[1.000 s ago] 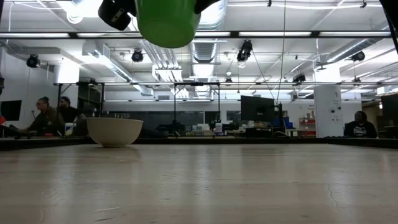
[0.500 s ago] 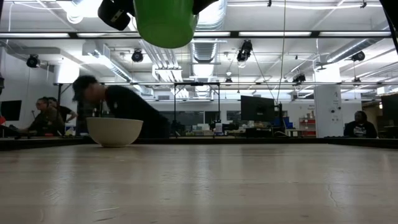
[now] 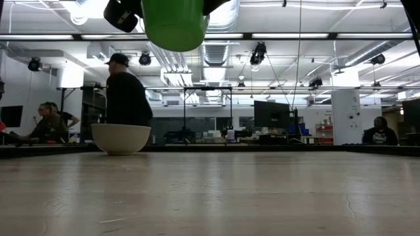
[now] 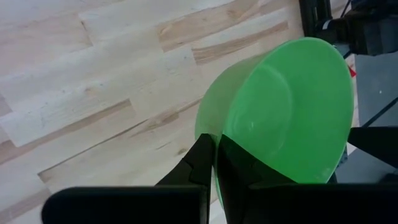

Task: Nest bowls inside each other
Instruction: Stack the green bowl on the red bowl

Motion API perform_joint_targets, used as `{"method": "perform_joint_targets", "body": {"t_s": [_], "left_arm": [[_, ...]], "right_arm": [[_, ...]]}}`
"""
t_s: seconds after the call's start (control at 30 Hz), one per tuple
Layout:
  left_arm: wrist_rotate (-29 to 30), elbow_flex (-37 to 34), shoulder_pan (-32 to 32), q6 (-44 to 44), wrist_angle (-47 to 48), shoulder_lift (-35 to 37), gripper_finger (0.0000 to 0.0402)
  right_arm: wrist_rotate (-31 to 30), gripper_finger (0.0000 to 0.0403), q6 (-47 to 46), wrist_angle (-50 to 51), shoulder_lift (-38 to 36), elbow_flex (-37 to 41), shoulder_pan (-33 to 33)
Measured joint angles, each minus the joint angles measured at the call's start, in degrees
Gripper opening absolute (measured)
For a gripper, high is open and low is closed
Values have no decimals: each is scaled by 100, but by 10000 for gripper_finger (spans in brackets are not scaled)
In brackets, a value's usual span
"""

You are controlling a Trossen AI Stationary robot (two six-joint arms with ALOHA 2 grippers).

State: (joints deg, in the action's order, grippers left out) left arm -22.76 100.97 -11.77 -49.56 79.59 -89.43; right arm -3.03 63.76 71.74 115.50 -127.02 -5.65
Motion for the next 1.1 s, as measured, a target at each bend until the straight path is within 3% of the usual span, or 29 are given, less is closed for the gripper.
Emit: {"method": "perform_joint_targets", "body": {"t_s": [1.1], "left_arm": [[-175, -2, -52, -302, 293, 57, 49]], "right_arm": [[-20, 8, 95, -69, 0, -11, 4]]}}
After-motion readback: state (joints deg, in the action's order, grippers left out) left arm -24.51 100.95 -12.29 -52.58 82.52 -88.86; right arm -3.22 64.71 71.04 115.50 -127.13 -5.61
